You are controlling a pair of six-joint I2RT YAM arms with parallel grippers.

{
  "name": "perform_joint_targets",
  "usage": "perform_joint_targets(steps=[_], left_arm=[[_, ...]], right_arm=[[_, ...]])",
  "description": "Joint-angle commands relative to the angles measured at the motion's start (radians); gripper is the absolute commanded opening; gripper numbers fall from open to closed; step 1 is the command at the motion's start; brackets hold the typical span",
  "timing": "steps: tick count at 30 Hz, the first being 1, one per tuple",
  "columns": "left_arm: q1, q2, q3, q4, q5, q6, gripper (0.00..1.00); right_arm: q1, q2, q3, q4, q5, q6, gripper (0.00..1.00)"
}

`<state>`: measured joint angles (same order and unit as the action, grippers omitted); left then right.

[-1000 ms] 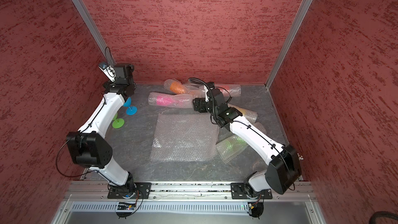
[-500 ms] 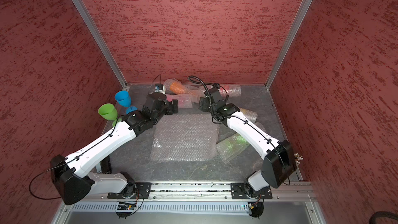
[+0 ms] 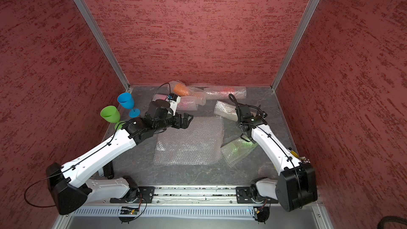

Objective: Unpack wine glasses from bubble wrap
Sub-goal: Pick up the bubble wrap from the center of the board.

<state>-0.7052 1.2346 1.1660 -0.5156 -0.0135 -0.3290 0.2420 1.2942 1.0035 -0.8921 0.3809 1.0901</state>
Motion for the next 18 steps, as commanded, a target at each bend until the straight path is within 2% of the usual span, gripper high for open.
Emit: perform_joint_targets(steps=[1,8,13,18], left_arm=[[0.005,-0.011,-0.007,0.014,0.065,-0.010,1.00],[0.040,-0.017,-0.006,0.006,0.043,-0.052,1.00],[0.054,-0.011,-0.012,0.011,0.069,-0.080,1.00],[0.082,0.007,-0.019,0.020,0.085,-0.109,1.00]], right_arm=[[-0.046,0.035,0.011,0.089,-0.005,0.029,0.99],[-0.148,0.058,-0.071,0.150,-0.030,0.025,0.99],[-0.156,0.100,-0.130,0.191,-0.048,0.043,0.99],[-0.156,0.189,-0.118,0.226,-0.041,0.026,0.99]])
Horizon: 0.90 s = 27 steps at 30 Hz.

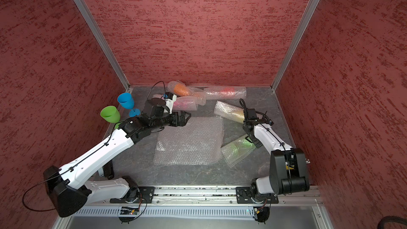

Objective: Unpack wine glasses from bubble wrap
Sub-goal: Pick up the bubble wrap from the center of the board, then place the bubble wrap at the center of the board.

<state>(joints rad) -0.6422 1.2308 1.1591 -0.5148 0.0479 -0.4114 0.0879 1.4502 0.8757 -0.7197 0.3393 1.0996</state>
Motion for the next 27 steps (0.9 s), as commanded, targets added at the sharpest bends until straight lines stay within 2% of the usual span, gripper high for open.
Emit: perform_joint_targets(steps=[1,6,13,17,21,25,27], left_arm=[[0.022,0.014,-0.010,0.018,0.026,-0.028,1.00],[0.028,0.020,-0.015,0.023,0.012,-0.024,1.00],[0.053,0.030,-0.019,0.021,-0.020,-0.032,1.00],[0.055,0.039,-0.015,0.013,-0.038,-0.029,1.00],[0.055,0.042,0.042,-0.077,-0.082,-0.030,0.99],[0.072,-0.002,0.073,-0.130,-0.021,-0.036,1.00],[0.082,-0.044,0.055,-0.138,-0.004,-0.045,0.98]], right_arm=[[-0.002,0.043,0.007,0.069,0.007,0.009,0.99],[-0.002,0.068,0.013,0.079,0.038,-0.003,0.90],[-0.002,-0.074,0.049,0.038,0.127,-0.060,0.74],[0.018,-0.154,0.103,0.017,0.151,-0.170,0.70],[0.087,-0.212,0.205,-0.025,0.200,-0.307,0.65],[0.164,-0.244,0.347,-0.008,0.078,-0.499,0.62],[0.212,-0.208,0.431,0.009,-0.137,-0.611,0.64]])
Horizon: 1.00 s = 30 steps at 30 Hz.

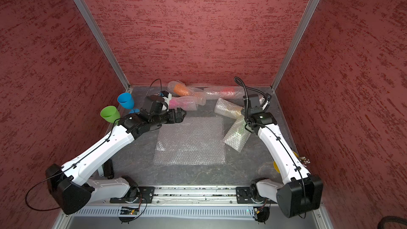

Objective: Unpack wine glasses from bubble wrap
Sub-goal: Place the bubble wrap at the center of the board.

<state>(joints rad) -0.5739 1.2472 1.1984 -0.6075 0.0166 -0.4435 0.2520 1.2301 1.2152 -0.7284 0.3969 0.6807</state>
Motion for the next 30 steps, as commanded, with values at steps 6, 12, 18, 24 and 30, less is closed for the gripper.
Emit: perform_joint_targets(steps=[6,12,18,24,30], left_arm=[[0.099,-0.128,-0.053,-0.125,0.167,-0.058,0.97],[0.160,-0.225,-0.167,-0.097,0.151,-0.029,0.98],[0.174,-0.222,-0.205,-0.055,0.151,-0.029,0.98],[0.174,-0.222,-0.222,-0.032,0.137,-0.031,0.98],[0.174,-0.220,-0.243,-0.023,0.137,-0.032,0.98]], right_arm=[[0.259,0.306,0.303,-0.140,-0.406,-0.263,0.69],[0.284,0.431,0.299,-0.093,-0.513,-0.204,0.68],[0.293,0.553,0.303,-0.092,-0.449,-0.193,0.70],[0.292,0.595,0.217,0.020,-0.420,-0.141,0.71],[0.293,0.633,0.168,0.112,-0.436,-0.066,0.72]])
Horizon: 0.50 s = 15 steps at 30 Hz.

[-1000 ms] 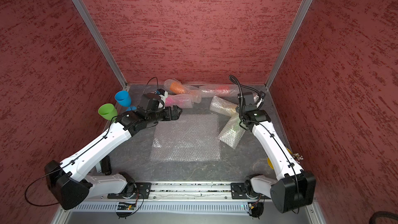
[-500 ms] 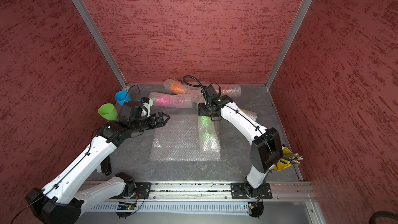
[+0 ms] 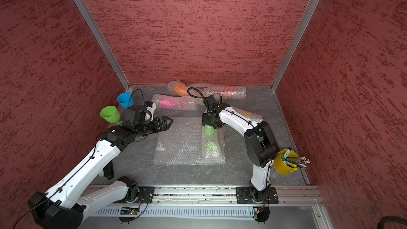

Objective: Unpack wine glasses from bubble wrap
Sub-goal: Place the bubble wrap at the center of the board.

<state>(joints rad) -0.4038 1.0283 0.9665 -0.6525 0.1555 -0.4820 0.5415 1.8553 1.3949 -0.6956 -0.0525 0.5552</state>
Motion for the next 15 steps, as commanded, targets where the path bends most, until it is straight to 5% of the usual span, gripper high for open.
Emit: perform_joint_targets(steps=[1,15], left_arm=[[0.004,-0.001,-0.015,0.026,-0.002,0.006,0.98],[0.014,0.012,-0.033,0.043,-0.026,-0.004,0.97]], right_arm=[[0.003,0.010,-0.019,0.093,0.011,0.073,0.72],[0.066,0.014,-0.003,0.111,-0.013,0.142,0.72]])
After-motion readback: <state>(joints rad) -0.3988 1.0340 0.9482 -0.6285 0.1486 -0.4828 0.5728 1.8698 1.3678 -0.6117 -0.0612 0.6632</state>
